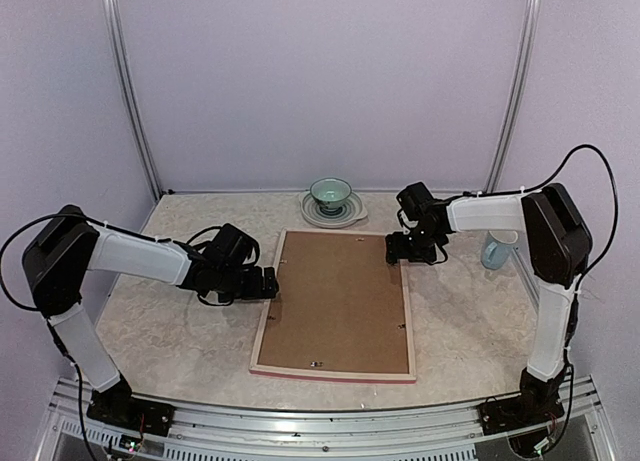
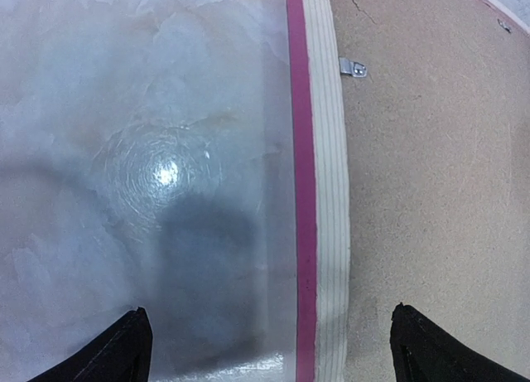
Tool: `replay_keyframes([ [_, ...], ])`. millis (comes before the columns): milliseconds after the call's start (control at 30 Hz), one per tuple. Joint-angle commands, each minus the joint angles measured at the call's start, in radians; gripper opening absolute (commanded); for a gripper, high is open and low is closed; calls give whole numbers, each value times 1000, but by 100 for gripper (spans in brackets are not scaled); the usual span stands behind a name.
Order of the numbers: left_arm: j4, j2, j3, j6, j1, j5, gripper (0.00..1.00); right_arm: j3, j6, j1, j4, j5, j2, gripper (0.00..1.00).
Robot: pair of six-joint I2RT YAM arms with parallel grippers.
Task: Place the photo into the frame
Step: Press the fastener onto the backboard.
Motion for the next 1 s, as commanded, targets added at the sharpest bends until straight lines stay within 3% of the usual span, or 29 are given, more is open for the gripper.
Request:
replay_keyframes([
  [0, 33, 9, -19, -1, -7, 12, 99, 30, -5, -12, 11, 10, 11, 74],
  [400, 39, 12, -31, -8, -12, 20, 99, -2, 2, -22, 41, -11, 21, 68],
  [533, 39, 12, -30, -8, -12, 22, 99, -7, 0, -26, 45, -20, 27, 62],
  [967, 38, 16, -28, -10, -12, 26, 99, -13, -6, -29, 38, -53, 55, 64],
])
